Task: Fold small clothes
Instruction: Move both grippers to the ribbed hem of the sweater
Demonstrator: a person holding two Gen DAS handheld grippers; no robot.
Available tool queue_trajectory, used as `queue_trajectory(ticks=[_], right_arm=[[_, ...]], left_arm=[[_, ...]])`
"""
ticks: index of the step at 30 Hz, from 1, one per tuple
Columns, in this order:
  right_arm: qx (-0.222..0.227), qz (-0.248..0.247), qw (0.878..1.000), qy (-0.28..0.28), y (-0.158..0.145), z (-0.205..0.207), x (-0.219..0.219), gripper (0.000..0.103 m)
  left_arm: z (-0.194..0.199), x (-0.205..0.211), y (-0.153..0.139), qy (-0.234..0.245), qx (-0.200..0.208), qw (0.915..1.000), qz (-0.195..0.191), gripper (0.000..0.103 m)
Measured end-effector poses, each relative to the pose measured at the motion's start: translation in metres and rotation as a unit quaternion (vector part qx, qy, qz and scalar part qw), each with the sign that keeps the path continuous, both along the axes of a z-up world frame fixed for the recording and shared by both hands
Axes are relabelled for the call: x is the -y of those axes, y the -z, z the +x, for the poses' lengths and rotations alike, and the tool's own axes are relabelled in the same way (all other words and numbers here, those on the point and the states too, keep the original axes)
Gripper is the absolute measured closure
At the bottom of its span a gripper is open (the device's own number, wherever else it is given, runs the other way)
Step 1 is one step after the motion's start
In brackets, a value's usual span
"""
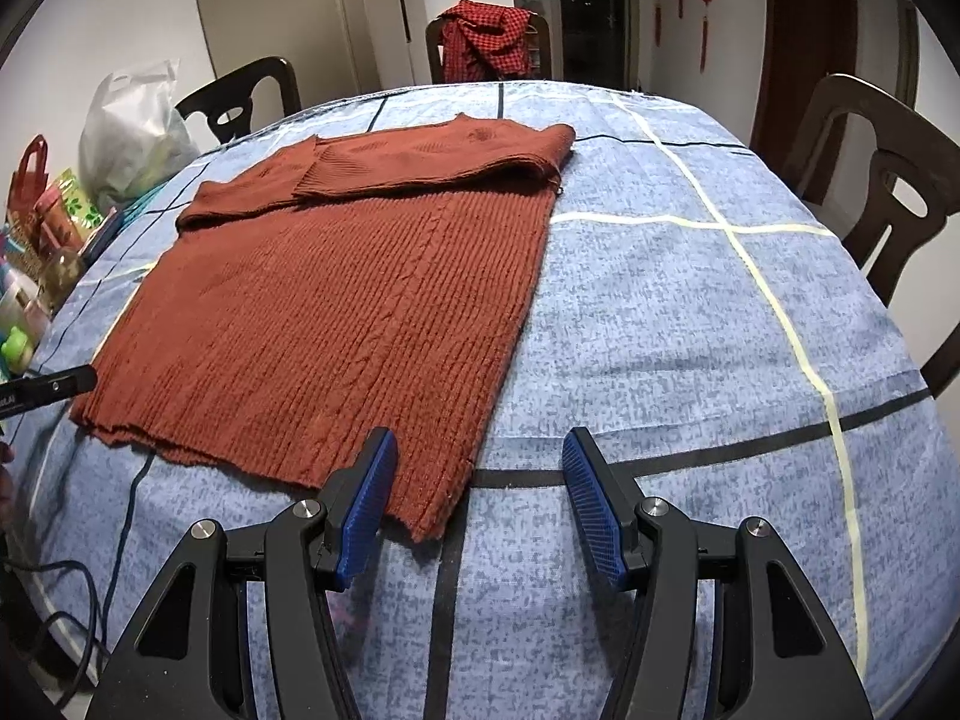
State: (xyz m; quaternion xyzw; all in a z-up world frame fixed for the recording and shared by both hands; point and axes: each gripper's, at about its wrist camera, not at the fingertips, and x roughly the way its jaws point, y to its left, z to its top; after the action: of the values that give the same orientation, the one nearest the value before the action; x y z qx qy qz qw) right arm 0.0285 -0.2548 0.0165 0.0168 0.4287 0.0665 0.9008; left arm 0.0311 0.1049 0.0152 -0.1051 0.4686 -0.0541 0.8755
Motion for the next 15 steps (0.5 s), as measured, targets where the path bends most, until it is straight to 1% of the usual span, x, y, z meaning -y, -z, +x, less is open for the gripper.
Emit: queue_trajectory(ticks=[3, 4, 5, 6, 9, 10, 12, 14, 15], right_arm=[[0.003, 0.003, 1.000, 0.000, 0.001, 0.000, 0.000, 0.045], [0.003, 0.004, 1.000, -0.001, 0.001, -0.001, 0.000, 0.045], [0.003, 0.004, 1.000, -0.001, 0.001, 0.000, 0.000, 0.045], [0.003, 0.006, 1.000, -0.002, 0.001, -0.001, 0.000, 0.047], [0.005, 0.010, 1.000, -0.010, 0.001, -0.002, 0.000, 0.054], [0.005, 0.012, 1.000, -0.012, 0.001, -0.003, 0.000, 0.057], [0.005, 0.013, 1.000, -0.014, 0.001, -0.003, -0.001, 0.058], [0.005, 0.014, 1.000, -0.015, 0.001, -0.003, -0.001, 0.059], [0.006, 0.015, 1.000, -0.015, 0.001, -0.003, -0.001, 0.062]], left_arm=[[0.000, 0.006, 0.001, 0.005, -0.001, 0.9999, 0.012, 0.032], [-0.001, 0.009, 0.001, 0.009, -0.002, 0.9998, 0.019, 0.030], [-0.001, 0.013, 0.002, 0.012, -0.002, 0.9995, 0.030, 0.030], [-0.001, 0.017, 0.003, 0.013, -0.002, 0.9990, 0.043, 0.030], [-0.003, 0.023, 0.004, 0.020, 0.002, 0.9978, 0.063, 0.030], [-0.003, 0.024, 0.004, 0.022, 0.003, 0.9977, 0.065, 0.030], [-0.003, 0.023, 0.003, 0.019, 0.000, 0.9981, 0.059, 0.030], [-0.003, 0.021, 0.002, 0.017, -0.003, 0.9984, 0.054, 0.033], [-0.004, 0.021, 0.001, 0.015, -0.003, 0.9984, 0.054, 0.035]])
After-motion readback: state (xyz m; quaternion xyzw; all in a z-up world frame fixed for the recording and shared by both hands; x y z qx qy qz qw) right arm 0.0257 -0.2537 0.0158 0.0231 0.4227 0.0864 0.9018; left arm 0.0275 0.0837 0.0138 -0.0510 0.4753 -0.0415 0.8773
